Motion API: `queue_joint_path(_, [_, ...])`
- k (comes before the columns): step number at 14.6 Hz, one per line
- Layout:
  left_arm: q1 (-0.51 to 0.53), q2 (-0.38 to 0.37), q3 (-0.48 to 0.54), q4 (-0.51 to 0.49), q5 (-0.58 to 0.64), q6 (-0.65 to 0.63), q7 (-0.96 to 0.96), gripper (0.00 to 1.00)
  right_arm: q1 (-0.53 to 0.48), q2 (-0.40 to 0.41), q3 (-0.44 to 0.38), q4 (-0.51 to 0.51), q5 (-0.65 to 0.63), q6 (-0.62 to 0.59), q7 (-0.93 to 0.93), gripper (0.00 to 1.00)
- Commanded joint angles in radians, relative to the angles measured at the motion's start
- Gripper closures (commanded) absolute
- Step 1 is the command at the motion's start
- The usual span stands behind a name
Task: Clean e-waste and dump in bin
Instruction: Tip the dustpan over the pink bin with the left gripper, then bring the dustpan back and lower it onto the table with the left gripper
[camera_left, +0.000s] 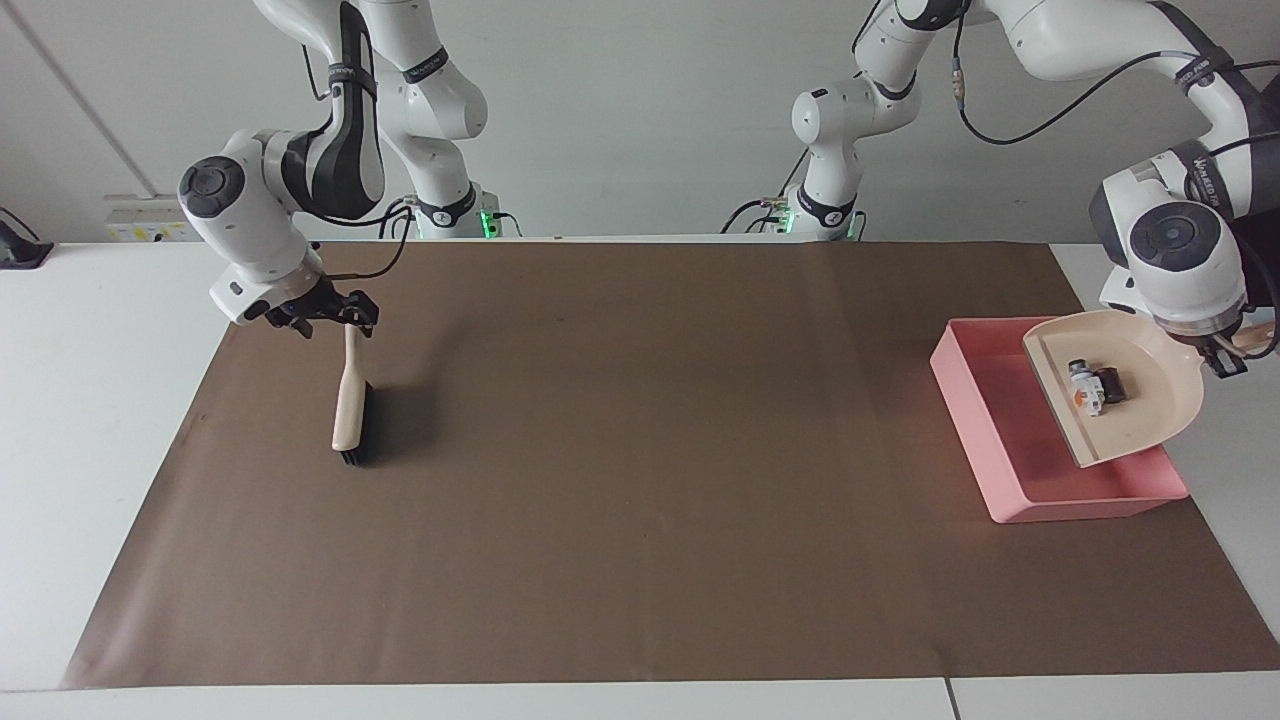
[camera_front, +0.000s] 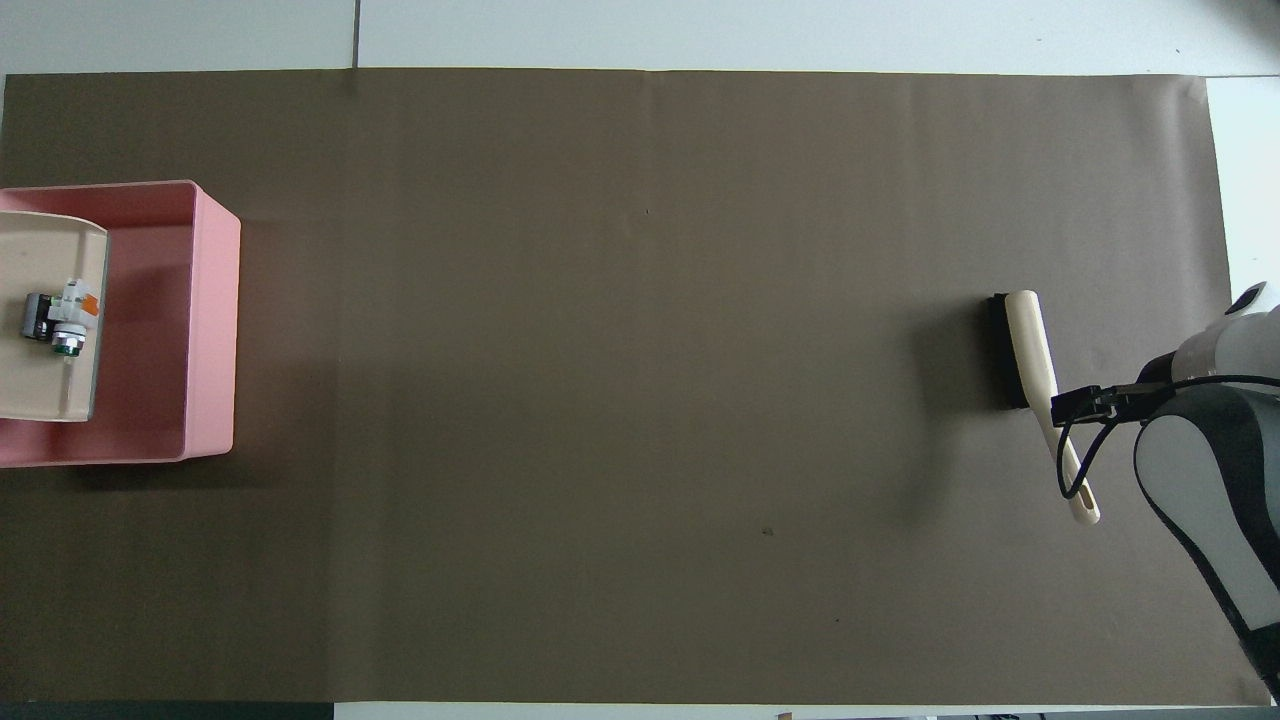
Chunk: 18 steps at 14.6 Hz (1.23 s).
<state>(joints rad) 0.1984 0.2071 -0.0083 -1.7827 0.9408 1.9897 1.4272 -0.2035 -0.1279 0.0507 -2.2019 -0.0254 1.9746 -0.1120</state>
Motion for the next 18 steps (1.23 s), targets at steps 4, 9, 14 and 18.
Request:
queue_joint_path(4, [-0.04,-0.049,0.013,-0.05,0.145,0.008,-0.048,1.0,0.003,-0.001,0.04,0.25,0.009,-0.1,0.08,0.01])
queue_joint_path(9, [-0.048,-0.054,0.007,0.009,0.176,-0.009,-0.027,1.0,0.009,0.141,0.04,0.66,-0.001,-0.425,0.17,0.01])
queue_joint_path(14, [-0.065,-0.104,0.002,0.008,-0.012,-0.026,-0.021,1.0,-0.004,0.122,0.035,0.627,0.01,-0.435,0.173,0.01])
queue_joint_path(18, [-0.1,-0.14,0.002,0.014,-0.221,-0.086,0.029,1.0,0.047,0.113,0.029,0.62,0.013,-0.428,0.186,0.01])
